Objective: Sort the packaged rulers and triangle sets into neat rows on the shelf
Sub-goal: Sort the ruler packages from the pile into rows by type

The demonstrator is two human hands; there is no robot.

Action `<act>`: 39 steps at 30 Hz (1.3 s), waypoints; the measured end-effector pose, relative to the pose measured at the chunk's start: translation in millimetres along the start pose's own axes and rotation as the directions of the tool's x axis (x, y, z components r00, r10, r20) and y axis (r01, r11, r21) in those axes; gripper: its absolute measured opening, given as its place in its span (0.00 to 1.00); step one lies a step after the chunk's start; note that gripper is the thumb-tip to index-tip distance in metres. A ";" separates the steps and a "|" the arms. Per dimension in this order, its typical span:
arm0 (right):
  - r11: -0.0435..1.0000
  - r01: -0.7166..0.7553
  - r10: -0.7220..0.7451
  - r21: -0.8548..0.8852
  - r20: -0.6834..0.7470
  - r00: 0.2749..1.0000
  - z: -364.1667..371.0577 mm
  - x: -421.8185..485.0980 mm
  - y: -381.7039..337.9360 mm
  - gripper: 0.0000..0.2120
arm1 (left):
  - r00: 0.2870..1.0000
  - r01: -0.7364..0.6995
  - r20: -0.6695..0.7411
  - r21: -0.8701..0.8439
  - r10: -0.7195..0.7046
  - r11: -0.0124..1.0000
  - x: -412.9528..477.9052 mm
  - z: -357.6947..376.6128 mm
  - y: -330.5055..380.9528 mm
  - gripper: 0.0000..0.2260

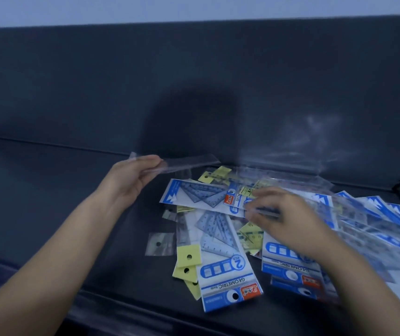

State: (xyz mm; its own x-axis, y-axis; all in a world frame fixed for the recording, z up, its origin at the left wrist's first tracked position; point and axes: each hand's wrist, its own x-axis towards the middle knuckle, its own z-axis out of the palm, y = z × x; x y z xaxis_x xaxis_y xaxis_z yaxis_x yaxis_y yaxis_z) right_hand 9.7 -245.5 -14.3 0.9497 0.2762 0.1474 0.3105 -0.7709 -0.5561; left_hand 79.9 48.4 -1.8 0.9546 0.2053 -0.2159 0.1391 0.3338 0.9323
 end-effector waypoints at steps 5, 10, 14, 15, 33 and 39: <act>0.994 0.006 0.003 -0.110 0.074 0.997 7.6 10.6 -16.9 0.12 | 0.980 0.182 0.110 -0.138 -0.167 0.974 7.5 2.8 15.9 0.08; 0.988 -0.114 0.106 -0.100 -0.079 0.991 -14.9 10.2 -12.1 0.14 | 0.922 0.309 0.296 -0.171 -0.250 0.936 6.4 6.2 31.8 0.10; 0.965 -0.237 0.215 -0.113 -0.180 0.960 -29.0 -3.1 2.6 0.14 | 0.890 0.263 0.395 -0.031 -0.230 0.964 8.3 21.5 29.7 0.05; 0.958 -0.264 0.239 -0.107 -0.201 0.950 -31.5 -7.4 6.0 0.14 | 0.894 0.210 0.396 0.045 -0.211 0.977 10.4 25.7 28.7 0.05; 0.913 -0.407 0.381 -0.020 -0.315 0.869 -38.7 -58.3 18.4 0.10 | 0.774 0.097 0.572 0.319 -0.273 0.943 2.1 68.2 -3.9 0.07; 0.891 -0.449 0.406 -0.060 -0.333 0.851 -56.3 -76.0 31.3 0.13 | 0.809 -0.150 0.573 0.417 -0.131 0.896 -3.6 73.4 -15.5 0.02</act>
State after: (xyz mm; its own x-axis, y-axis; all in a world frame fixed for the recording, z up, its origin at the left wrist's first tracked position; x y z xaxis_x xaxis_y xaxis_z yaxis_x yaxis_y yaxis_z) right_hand -50.6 -323.0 3.1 0.9477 -0.2691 0.1716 -0.1474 -0.8458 -0.5128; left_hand 93.7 -25.0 5.9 0.9052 -0.4044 -0.1308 0.0914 -0.1153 0.9891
